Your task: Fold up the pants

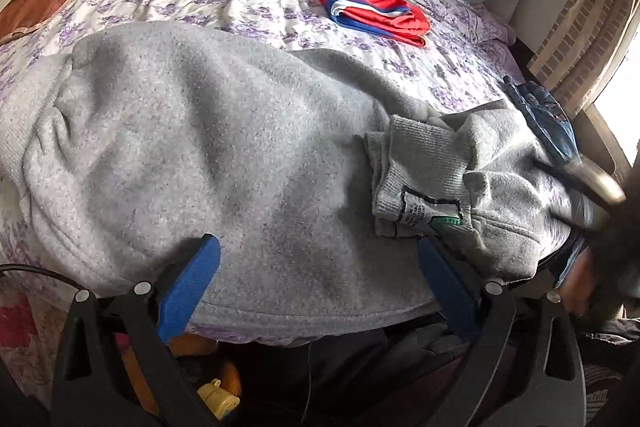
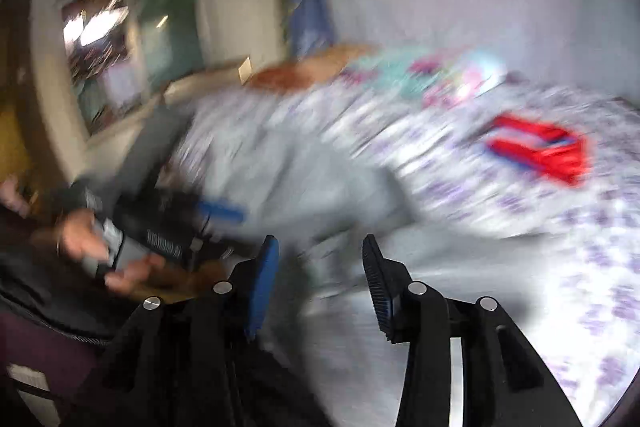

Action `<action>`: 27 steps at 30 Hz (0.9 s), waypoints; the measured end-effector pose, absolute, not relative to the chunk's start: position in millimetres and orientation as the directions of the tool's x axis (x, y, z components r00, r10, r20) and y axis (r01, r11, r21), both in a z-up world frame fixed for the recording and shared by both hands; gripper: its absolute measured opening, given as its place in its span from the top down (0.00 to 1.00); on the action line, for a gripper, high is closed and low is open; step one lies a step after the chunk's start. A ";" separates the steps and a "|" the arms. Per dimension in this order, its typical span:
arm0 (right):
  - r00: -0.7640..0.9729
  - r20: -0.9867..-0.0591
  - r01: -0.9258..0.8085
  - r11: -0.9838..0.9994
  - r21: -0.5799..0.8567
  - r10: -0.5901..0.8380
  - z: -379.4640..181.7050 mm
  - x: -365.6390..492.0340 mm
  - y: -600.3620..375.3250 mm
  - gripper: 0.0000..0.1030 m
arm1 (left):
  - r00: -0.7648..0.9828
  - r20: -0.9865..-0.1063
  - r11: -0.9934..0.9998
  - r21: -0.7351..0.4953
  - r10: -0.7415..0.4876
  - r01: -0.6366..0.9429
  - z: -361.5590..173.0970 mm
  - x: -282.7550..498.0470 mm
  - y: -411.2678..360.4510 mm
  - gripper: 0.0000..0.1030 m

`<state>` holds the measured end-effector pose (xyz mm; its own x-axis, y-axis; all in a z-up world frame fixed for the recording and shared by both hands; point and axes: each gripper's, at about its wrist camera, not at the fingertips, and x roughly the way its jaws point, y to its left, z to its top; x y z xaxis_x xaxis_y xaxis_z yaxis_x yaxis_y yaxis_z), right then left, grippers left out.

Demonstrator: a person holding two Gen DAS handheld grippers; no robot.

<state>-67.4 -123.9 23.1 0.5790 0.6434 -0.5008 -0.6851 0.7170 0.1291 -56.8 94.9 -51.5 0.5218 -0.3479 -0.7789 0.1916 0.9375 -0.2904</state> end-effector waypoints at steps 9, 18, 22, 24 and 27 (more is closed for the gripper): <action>0.574 -0.713 -0.420 0.892 0.166 0.403 -50.7 15.1 -158.2 0.80 | 0.530 -0.779 0.942 -0.289 -0.334 0.169 -52.9 -54.7 97.6 0.07; 0.749 -0.524 -0.446 0.894 0.051 0.404 0.8 -32.9 -142.9 0.64 | 0.602 -0.715 0.910 -0.411 -0.356 0.049 -32.8 -82.9 167.9 0.07; 0.740 -0.423 -0.526 0.842 0.120 0.522 9.4 -70.0 -145.5 0.57 | 0.603 -0.688 0.789 -0.595 -0.405 -0.150 -58.9 -79.1 233.7 0.07; 0.730 -0.404 -0.554 0.823 0.121 0.551 5.5 -80.1 -135.8 0.57 | 0.611 -0.643 0.691 -0.693 -0.461 -0.208 -76.3 -71.9 255.2 0.07; 0.708 -0.419 -0.587 0.803 0.098 0.569 -0.6 -87.6 -122.7 0.57 | 0.624 -0.584 0.612 -0.764 -0.520 -0.205 -87.1 -57.1 259.8 0.07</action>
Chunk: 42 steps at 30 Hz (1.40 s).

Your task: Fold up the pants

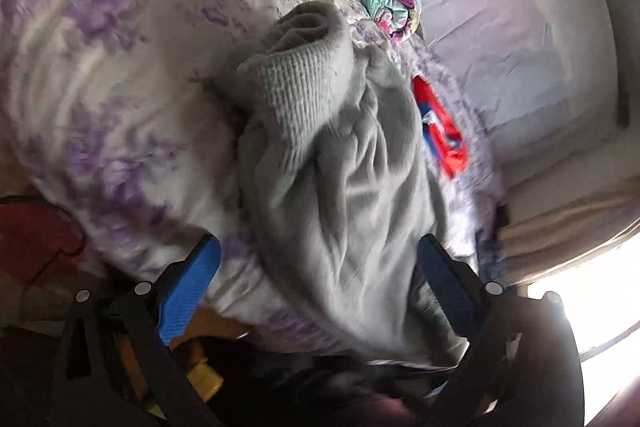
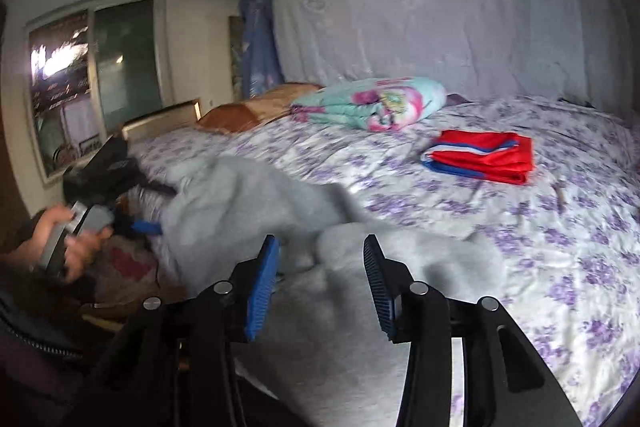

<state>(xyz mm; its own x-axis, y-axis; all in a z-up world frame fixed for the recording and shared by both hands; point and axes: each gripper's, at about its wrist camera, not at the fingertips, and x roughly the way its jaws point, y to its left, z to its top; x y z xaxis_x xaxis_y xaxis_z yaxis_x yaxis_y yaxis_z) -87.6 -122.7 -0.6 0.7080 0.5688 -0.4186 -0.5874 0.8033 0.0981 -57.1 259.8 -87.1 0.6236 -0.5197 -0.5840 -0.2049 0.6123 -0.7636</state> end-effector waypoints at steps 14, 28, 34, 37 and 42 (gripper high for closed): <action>0.711 -0.433 -0.532 0.827 0.183 0.554 -12.5 -86.4 -133.6 0.57 | 0.698 -0.547 0.645 -0.748 -0.462 -0.160 -90.0 -38.2 252.2 0.73; 0.869 -0.341 -0.272 0.922 0.275 0.359 -0.6 -96.8 -241.5 0.55 | 0.698 -0.586 0.887 -0.082 -0.411 0.454 52.4 -77.2 -1.7 0.81; 0.848 -0.387 -0.220 0.904 0.366 0.363 -16.4 -97.6 -275.3 0.39 | 0.418 -0.835 0.744 0.016 -0.358 0.668 -25.9 -63.4 -95.4 0.53; 0.799 -0.385 -0.256 0.841 0.476 0.461 -19.7 -94.9 -287.0 0.21 | 0.429 -0.807 0.729 -0.003 -0.405 0.684 -10.2 -66.5 -89.8 0.30; 0.652 -0.298 -0.314 0.606 0.731 0.697 -24.9 -82.6 -299.5 0.10 | 0.452 -0.739 0.747 -0.102 -0.499 0.657 28.4 -79.2 -54.8 0.12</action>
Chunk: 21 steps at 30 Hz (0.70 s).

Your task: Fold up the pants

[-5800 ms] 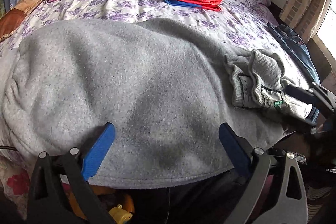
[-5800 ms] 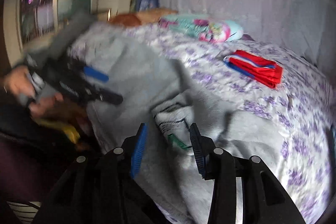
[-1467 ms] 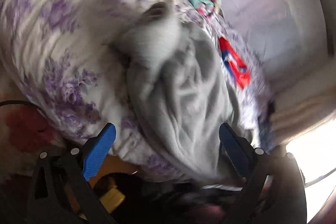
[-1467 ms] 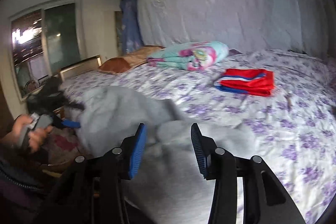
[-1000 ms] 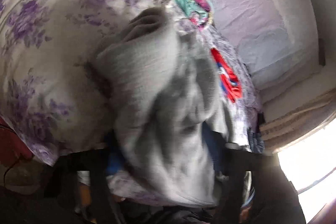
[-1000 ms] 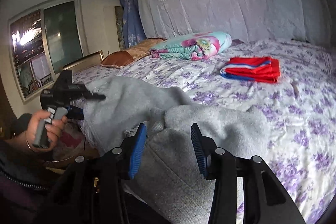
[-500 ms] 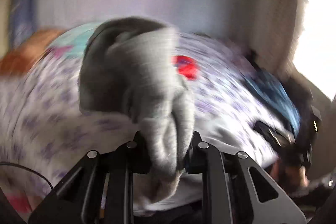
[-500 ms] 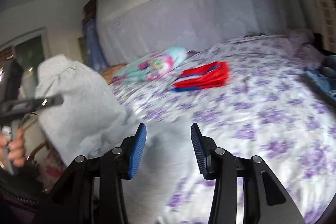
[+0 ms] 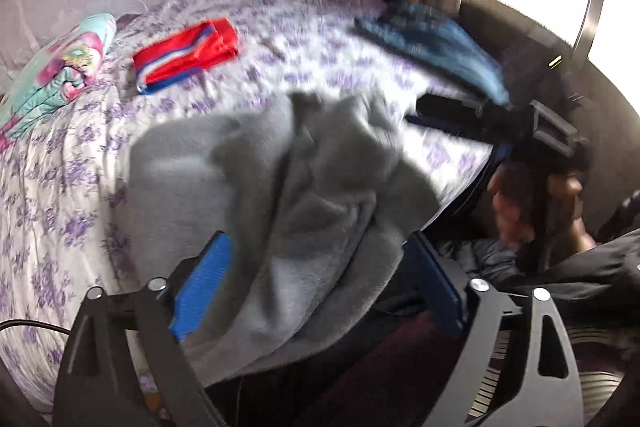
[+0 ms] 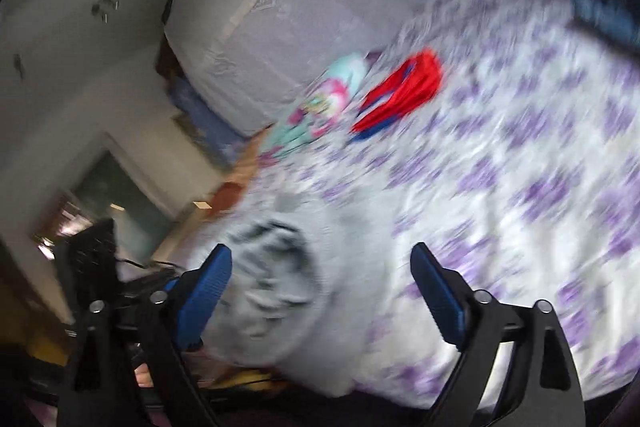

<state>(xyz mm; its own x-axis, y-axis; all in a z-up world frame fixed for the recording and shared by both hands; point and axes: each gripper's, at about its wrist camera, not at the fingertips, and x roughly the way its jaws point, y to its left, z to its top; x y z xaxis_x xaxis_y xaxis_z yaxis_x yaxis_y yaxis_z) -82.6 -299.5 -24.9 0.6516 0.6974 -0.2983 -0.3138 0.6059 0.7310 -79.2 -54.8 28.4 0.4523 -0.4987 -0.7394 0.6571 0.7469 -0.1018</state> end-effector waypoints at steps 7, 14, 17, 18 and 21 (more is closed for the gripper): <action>0.476 -0.331 -0.325 0.513 0.794 0.815 -40.2 -60.0 -265.5 0.26 | 0.345 -0.741 0.736 -0.286 -0.576 0.614 1.1 -54.7 -49.3 0.07; 0.454 -0.231 -0.629 0.494 0.600 0.860 12.6 -65.9 -232.2 0.79 | 0.352 -0.694 0.669 -0.251 -0.628 0.700 12.6 -75.1 -69.1 0.13; 0.482 -0.426 -0.450 0.634 0.629 0.765 -27.4 -37.3 -244.1 0.72 | 0.281 -0.748 0.679 -0.293 -0.602 0.674 -12.0 -59.9 -77.7 0.11; 0.485 -0.480 -0.367 0.668 0.648 0.732 -46.4 -29.4 -253.7 0.63 | 0.242 -0.770 0.686 -0.321 -0.591 0.653 -27.5 -48.4 -79.5 0.11; 0.475 -0.503 -0.209 0.648 0.733 0.722 -76.6 -35.1 -281.0 0.32 | 0.184 -0.746 0.655 -0.404 -0.640 0.638 -31.7 -39.3 -70.5 0.12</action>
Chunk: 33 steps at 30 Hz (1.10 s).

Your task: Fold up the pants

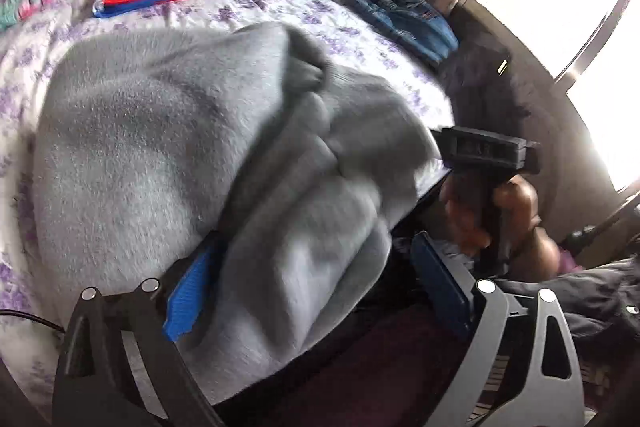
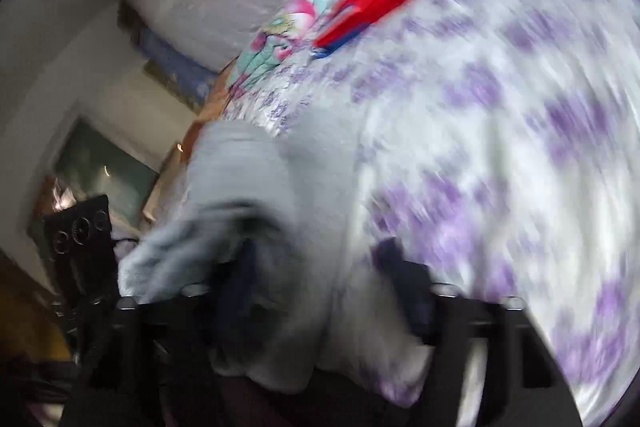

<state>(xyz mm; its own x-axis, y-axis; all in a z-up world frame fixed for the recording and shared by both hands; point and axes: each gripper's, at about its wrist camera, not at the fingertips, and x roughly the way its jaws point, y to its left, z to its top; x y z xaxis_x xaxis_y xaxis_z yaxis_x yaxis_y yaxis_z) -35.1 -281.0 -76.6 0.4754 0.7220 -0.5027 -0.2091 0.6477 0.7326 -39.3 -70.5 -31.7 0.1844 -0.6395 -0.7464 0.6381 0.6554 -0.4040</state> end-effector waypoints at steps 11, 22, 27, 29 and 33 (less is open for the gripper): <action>0.345 -0.393 -0.299 0.497 0.815 0.852 -68.5 -61.2 -262.1 0.03 | 0.254 -0.619 0.664 -0.637 -0.743 0.392 -34.6 3.5 59.1 0.05; 0.291 -0.395 -0.280 0.473 0.835 0.871 -72.4 -24.8 -217.2 0.10 | 0.200 -0.656 0.679 -0.645 -0.727 0.352 -78.8 44.0 25.9 0.05; 0.343 -0.362 -0.361 0.478 0.801 0.867 -56.1 -50.0 -230.2 0.34 | 0.256 -0.634 0.672 -0.593 -0.729 0.444 -44.3 5.8 21.3 0.09; 0.335 -0.351 -0.388 0.468 0.794 0.874 -52.4 -53.9 -233.4 0.35 | 0.258 -0.639 0.663 -0.545 -0.725 0.513 -29.5 -10.3 11.0 0.07; 0.289 -0.382 -0.278 0.459 0.844 0.878 -82.5 -32.7 -233.6 0.08 | 0.240 -0.674 0.697 -0.565 -0.698 0.442 -55.8 12.9 9.2 0.05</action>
